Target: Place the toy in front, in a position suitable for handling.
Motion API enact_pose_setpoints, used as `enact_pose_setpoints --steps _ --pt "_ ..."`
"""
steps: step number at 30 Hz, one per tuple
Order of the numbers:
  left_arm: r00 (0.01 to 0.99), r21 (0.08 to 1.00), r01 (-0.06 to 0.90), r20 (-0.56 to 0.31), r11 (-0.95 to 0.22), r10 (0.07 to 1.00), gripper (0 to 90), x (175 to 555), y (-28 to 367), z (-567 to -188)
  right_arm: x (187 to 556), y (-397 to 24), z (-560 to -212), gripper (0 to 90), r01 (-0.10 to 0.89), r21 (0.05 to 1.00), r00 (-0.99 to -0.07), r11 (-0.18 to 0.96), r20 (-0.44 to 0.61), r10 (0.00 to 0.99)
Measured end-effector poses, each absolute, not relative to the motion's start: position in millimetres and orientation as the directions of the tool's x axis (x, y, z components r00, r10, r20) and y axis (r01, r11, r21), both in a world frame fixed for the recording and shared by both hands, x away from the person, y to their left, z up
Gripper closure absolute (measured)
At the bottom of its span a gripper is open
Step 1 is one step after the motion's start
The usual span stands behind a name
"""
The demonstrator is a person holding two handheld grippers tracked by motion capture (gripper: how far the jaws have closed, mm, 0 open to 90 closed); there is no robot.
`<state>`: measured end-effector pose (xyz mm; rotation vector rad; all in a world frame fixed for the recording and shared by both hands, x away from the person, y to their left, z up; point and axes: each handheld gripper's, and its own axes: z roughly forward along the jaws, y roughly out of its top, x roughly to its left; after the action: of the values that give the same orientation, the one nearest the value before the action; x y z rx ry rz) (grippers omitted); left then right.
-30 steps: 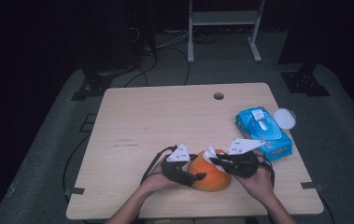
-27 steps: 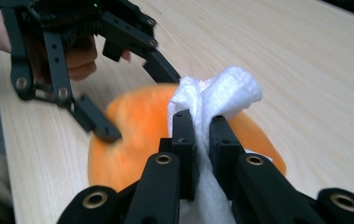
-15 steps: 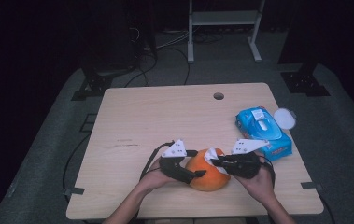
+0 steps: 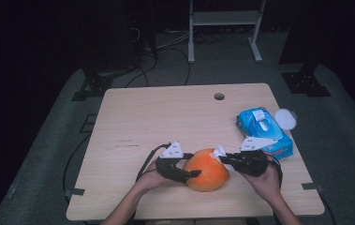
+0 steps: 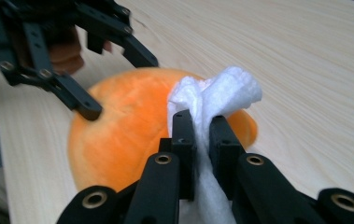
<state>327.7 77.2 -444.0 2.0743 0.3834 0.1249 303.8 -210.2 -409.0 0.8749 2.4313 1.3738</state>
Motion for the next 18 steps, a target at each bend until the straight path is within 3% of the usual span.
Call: enact_pose_setpoints --steps 7,18 --pt "0.946 0.858 0.218 -0.068 -0.465 0.318 31.1 327 79 -445 294 -185 -404 82.1 0.327 0.845 -0.853 0.424 0.07 0.517" --pt "0.946 0.858 0.216 -0.066 -0.465 0.317 31.3 328 79 -445 311 -216 -415 81.9 0.412 0.838 -0.787 0.358 0.129 0.604"
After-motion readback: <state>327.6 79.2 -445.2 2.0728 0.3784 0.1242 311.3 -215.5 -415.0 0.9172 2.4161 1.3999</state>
